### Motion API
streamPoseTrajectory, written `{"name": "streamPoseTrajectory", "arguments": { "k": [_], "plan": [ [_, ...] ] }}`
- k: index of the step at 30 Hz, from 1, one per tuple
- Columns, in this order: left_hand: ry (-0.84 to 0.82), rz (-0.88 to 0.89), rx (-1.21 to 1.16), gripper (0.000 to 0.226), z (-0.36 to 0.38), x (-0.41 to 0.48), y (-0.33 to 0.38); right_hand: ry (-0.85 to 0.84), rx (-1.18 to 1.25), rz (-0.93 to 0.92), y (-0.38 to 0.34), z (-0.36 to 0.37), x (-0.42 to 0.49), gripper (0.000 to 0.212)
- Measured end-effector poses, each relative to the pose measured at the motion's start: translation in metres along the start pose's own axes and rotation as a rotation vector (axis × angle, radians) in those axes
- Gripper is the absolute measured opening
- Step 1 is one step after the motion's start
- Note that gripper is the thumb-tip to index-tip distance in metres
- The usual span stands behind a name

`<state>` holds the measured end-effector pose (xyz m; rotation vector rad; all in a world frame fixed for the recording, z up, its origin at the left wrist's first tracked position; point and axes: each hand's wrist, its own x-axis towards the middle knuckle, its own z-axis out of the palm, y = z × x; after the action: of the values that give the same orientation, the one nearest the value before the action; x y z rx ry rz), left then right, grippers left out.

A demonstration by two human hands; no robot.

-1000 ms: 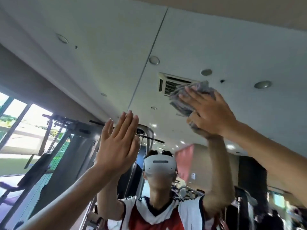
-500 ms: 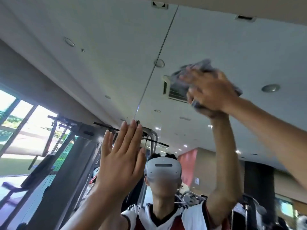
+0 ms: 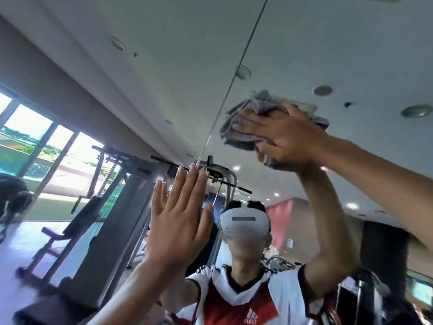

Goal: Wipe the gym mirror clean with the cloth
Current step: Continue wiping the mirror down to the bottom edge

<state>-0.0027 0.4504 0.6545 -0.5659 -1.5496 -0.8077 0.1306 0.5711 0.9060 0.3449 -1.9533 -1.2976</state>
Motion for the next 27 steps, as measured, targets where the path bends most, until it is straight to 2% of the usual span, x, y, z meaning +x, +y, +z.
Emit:
{"name": "streamPoseTrajectory", "arguments": {
  "k": [3,6,8,10,12,13,15,18,20,21,22,24,27],
  "plan": [
    [0.008,-0.011,0.001,0.06,0.001,-0.007,0.001,0.125,0.025,0.388,0.028,-0.004,0.016,0.062],
    [0.015,-0.022,0.017,0.061,0.0,-0.016,-0.001,0.256,0.066,0.658,-0.033,0.01,0.038,0.064],
    [0.002,-0.053,0.004,0.061,-0.001,-0.031,-0.004,0.28,0.091,0.588,-0.099,0.028,0.022,0.062],
    [-0.021,-0.097,-0.016,0.062,-0.003,-0.056,-0.006,0.224,0.086,0.281,-0.161,0.04,-0.023,0.059],
    [-0.064,-0.119,-0.012,0.063,-0.006,-0.088,-0.009,0.102,0.082,0.031,-0.184,0.043,-0.073,0.06],
    [-0.067,-0.119,-0.008,0.063,-0.005,-0.099,-0.009,0.068,0.071,-0.011,-0.171,0.041,-0.084,0.061],
    [-0.092,-0.128,0.02,0.062,-0.007,-0.117,-0.011,0.098,0.061,0.09,-0.138,0.038,-0.081,0.06],
    [-0.123,-0.139,0.028,0.062,-0.01,-0.132,-0.012,0.166,0.08,0.443,-0.103,0.029,-0.043,0.058],
    [-0.147,-0.141,0.037,0.062,-0.011,-0.142,-0.014,0.242,0.1,0.602,-0.115,0.028,-0.017,0.056],
    [-0.163,-0.145,0.047,0.062,-0.013,-0.148,-0.015,0.267,0.117,0.623,-0.132,0.031,-0.009,0.055],
    [-0.171,-0.151,0.058,0.062,-0.013,-0.153,-0.016,0.28,0.123,0.595,-0.152,0.036,-0.008,0.055],
    [-0.185,-0.164,0.076,0.062,-0.014,-0.163,-0.02,0.246,0.1,0.403,-0.212,0.05,-0.027,0.055],
    [-0.205,-0.148,0.058,0.06,-0.015,-0.193,-0.024,0.035,0.072,0.056,-0.295,0.064,-0.104,0.059]
  ]
}}
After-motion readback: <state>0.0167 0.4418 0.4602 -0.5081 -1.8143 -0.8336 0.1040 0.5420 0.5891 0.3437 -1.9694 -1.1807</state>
